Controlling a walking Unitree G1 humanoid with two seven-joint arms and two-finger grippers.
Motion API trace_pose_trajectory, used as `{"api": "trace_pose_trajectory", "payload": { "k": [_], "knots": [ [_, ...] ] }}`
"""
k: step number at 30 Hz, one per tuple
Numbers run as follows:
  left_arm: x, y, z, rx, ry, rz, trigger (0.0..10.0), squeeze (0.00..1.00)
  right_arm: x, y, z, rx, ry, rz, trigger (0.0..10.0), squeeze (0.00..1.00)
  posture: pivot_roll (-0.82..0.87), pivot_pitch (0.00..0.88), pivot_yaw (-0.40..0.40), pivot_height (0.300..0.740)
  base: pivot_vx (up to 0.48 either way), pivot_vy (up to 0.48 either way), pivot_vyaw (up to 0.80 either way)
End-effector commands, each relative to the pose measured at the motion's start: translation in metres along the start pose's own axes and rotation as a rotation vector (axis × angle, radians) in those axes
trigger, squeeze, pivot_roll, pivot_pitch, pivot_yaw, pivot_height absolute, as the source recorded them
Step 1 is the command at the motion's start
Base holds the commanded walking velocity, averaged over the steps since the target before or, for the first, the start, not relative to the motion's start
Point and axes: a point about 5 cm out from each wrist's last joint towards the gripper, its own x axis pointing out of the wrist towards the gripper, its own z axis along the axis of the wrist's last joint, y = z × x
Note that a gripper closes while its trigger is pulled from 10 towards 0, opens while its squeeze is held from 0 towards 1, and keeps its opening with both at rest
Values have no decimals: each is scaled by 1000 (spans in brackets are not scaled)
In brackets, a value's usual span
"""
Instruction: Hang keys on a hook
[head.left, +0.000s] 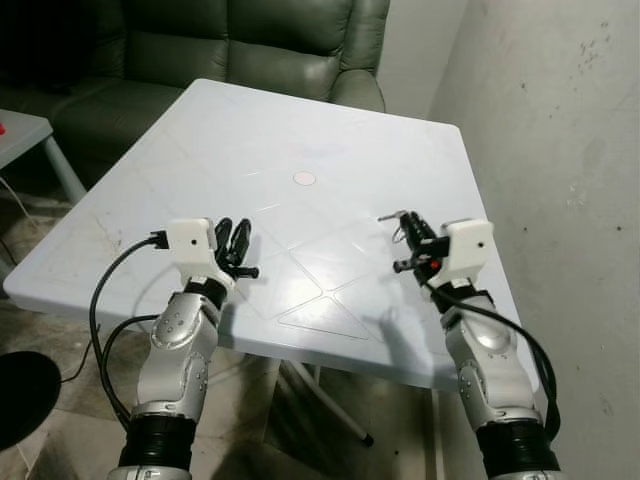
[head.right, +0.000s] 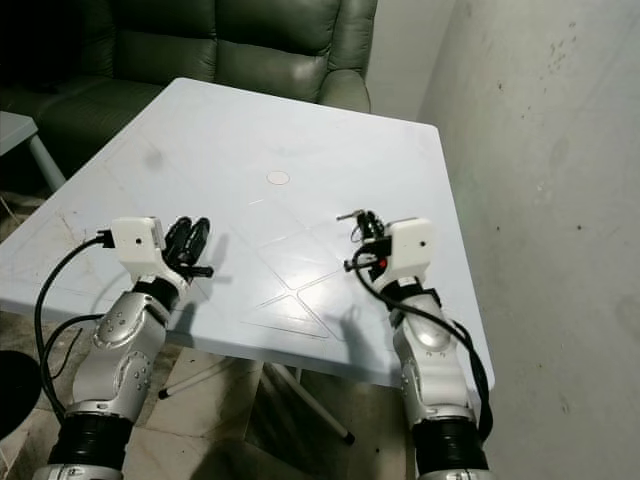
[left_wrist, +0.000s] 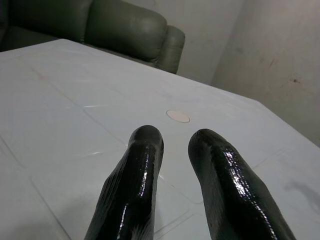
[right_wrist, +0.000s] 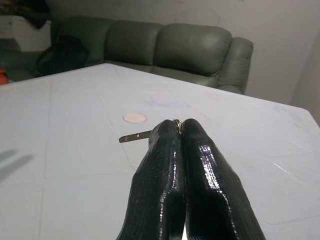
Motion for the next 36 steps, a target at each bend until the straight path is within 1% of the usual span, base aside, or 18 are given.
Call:
{"api": "trace_pose_trajectory", "payload": {
  "k": [1,6,13,26,36],
  "knots": [
    [2,2,1,2,-1,3,10000,0,-1,-2,6,-16,-16,-14,10000,0,-65,0,-62,740,0,0,0],
    [2,4,-1,-2,8,15,10000,0,-2,1,6,-38,-5,-22,10000,0,-68,0,-59,740,0,0,0],
    [4,5,-1,3,9,17,10000,0,-3,2,4,-38,16,-43,10000,0,-66,0,-61,740,0,455,0],
    [5,5,-2,3,13,26,10000,0,-3,3,1,-38,49,-54,10000,0,-62,0,-68,740,0,460,-696],
    [6,5,-4,24,19,36,10000,0,-3,4,1,-51,58,-48,10000,0,-63,0,-72,740,0,0,-766]
  ]
}}
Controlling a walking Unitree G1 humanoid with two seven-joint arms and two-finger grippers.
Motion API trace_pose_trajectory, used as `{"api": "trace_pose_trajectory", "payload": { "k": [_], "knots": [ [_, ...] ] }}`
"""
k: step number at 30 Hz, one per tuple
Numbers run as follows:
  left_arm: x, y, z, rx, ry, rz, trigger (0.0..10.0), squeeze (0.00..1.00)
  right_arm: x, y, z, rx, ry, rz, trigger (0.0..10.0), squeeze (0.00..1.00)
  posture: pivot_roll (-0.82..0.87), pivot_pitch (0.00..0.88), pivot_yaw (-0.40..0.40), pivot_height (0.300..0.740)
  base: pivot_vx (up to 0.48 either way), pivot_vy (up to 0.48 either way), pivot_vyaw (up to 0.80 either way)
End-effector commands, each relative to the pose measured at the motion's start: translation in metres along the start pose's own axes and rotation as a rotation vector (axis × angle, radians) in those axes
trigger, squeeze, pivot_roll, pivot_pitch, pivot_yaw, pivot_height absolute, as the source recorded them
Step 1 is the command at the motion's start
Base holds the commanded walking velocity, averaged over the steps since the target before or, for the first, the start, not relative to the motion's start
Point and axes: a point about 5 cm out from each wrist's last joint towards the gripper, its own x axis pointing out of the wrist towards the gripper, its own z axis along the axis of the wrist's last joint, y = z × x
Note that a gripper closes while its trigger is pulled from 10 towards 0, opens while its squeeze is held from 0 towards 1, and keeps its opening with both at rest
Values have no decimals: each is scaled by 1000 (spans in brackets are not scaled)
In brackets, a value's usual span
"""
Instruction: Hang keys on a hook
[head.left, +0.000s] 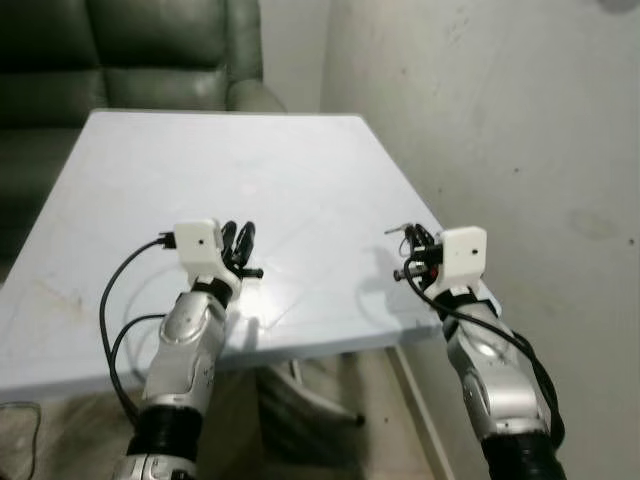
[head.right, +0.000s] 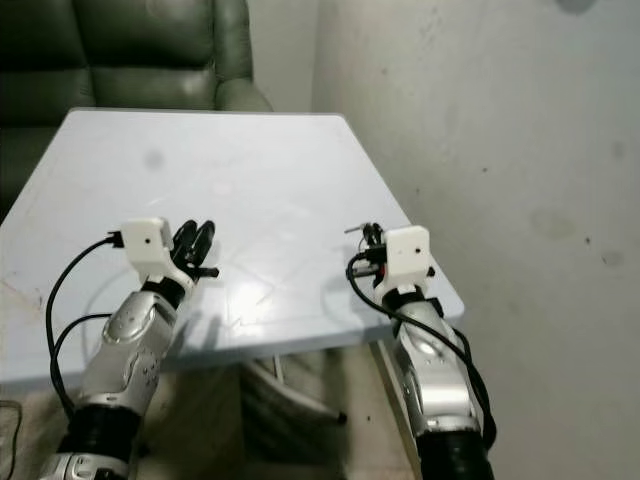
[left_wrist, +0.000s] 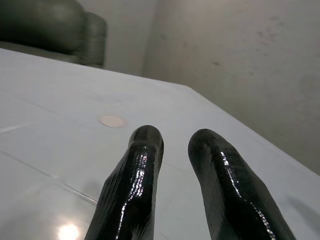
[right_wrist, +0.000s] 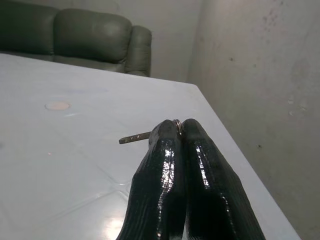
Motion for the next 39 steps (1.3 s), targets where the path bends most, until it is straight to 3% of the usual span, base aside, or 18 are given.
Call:
{"api": "trace_pose_trajectory", "payload": {
  "k": [1,39],
  "knots": [
    [2,-5,-1,3,3,-13,10000,0,1,-5,5,-20,-9,-12,10000,0,-65,0,-71,740,0,0,-756],
    [9,-11,-4,5,29,-29,10000,0,-6,-2,-5,-28,28,-7,10000,0,-72,0,-61,740,-39,65,-750]
  ]
}}
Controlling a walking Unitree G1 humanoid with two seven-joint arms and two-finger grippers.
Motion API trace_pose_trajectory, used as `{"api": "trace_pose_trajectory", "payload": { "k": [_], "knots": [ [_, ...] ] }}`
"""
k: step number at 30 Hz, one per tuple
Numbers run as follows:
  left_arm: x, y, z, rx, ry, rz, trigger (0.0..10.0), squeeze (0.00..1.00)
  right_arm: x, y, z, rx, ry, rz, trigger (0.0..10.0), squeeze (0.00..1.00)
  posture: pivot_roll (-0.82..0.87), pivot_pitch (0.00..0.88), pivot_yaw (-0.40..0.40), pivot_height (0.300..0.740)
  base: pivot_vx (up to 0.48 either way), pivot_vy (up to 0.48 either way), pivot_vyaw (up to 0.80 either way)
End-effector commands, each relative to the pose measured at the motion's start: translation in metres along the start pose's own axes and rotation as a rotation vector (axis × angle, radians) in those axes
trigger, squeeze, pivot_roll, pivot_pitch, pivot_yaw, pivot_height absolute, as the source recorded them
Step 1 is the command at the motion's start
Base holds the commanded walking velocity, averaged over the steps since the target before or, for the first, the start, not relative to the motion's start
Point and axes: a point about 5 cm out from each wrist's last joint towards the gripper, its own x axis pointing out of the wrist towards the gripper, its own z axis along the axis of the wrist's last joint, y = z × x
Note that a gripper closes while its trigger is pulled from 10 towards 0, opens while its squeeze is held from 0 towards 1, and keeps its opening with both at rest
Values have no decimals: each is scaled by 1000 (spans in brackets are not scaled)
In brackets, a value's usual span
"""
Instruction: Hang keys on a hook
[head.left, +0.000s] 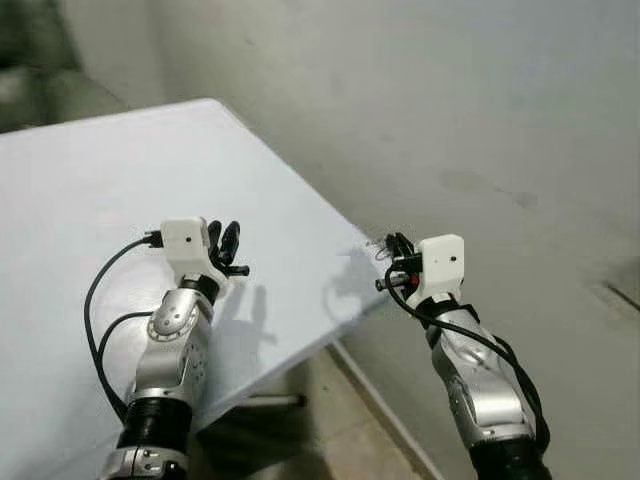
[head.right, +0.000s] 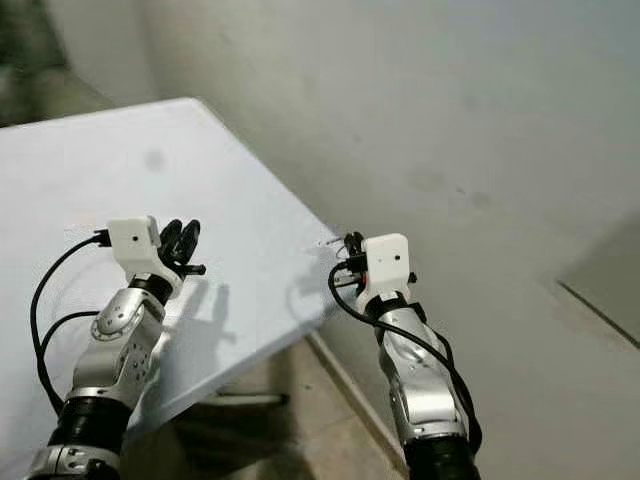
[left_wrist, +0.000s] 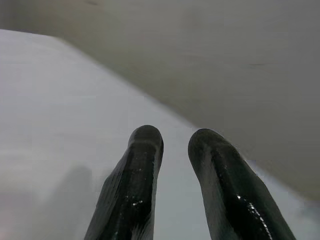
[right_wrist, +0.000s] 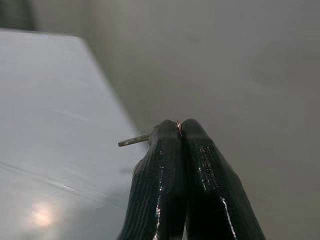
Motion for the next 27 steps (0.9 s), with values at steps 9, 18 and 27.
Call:
{"api": "trace_pose_trajectory", "payload": {
  "k": [9,18,27],
  "knots": [
    [-2,5,-1,32,18,13,10000,0,2,3,8,2,-29,0,10000,0,-72,0,-60,740,0,0,-742],
    [-4,4,-4,60,28,4,10000,0,0,4,5,4,-20,-6,10000,0,-71,0,-57,740,0,0,-739],
    [-9,-17,-14,58,56,-54,10000,0,1,3,7,3,-23,-15,10000,0,-78,0,-50,740,0,0,-736]
  ]
}}
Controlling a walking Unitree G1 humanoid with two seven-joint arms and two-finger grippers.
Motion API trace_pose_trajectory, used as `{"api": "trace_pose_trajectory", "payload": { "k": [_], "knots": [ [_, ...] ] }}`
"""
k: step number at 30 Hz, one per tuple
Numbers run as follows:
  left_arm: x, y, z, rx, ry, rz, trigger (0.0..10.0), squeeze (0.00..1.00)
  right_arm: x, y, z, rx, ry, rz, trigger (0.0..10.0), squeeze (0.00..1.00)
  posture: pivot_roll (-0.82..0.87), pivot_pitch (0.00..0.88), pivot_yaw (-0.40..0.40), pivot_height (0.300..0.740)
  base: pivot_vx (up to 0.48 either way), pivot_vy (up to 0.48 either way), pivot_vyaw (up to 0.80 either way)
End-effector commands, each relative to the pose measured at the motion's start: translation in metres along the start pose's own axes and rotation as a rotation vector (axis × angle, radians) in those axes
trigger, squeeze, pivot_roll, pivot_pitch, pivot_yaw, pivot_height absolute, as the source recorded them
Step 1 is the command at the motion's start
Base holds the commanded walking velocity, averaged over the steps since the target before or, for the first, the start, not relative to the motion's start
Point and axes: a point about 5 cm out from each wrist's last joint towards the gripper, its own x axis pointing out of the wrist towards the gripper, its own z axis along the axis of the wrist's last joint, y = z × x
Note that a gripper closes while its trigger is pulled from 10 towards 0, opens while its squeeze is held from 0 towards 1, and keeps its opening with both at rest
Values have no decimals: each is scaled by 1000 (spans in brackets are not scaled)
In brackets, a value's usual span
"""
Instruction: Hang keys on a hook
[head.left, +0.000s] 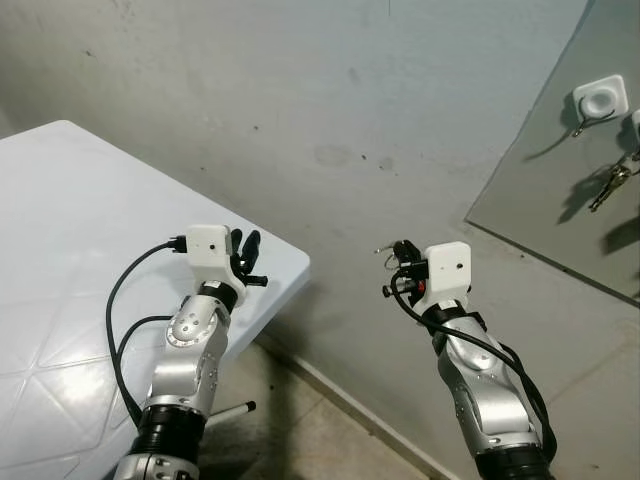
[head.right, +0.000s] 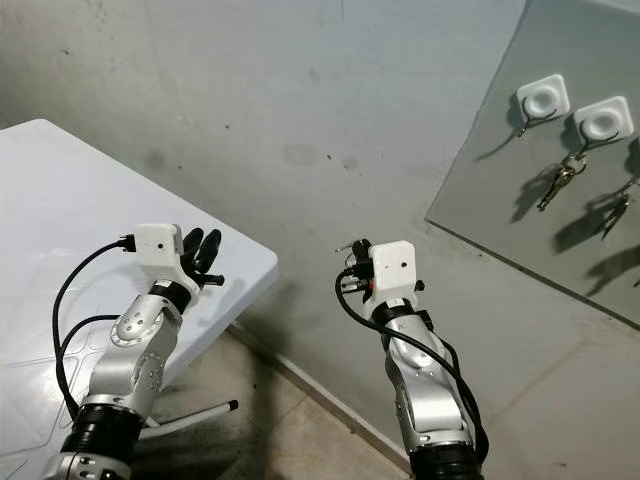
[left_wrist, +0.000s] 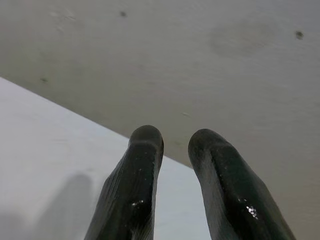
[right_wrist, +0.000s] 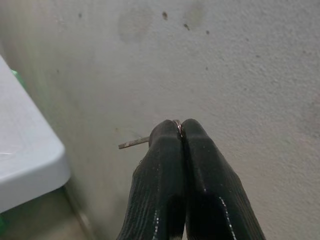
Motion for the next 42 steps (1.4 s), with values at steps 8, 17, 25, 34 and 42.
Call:
{"api": "trace_pose_trajectory", "payload": {
  "k": [8,17,25,34,42],
  "knots": [
    [0,-13,4,26,-10,-43,10000,0,0,-2,5,-6,-13,-13,10000,0,-72,2,-52,740,0,0,-731],
    [-1,-3,5,15,-4,-3,10000,0,1,-1,4,-3,-8,-10,10000,0,-65,9,-52,740,0,127,-733],
    [-1,-3,3,9,13,12,10000,0,0,-1,4,3,-12,-11,10000,0,-64,12,-55,740,0,0,-607],
    [-2,-5,2,19,26,-3,10000,0,-3,-1,4,10,-10,3,10000,0,-70,13,-58,740,0,0,0],
    [-2,-6,3,13,22,-2,10000,0,-2,-3,1,22,19,-13,10000,0,-70,13,-58,740,0,0,-491]
  ]
}}
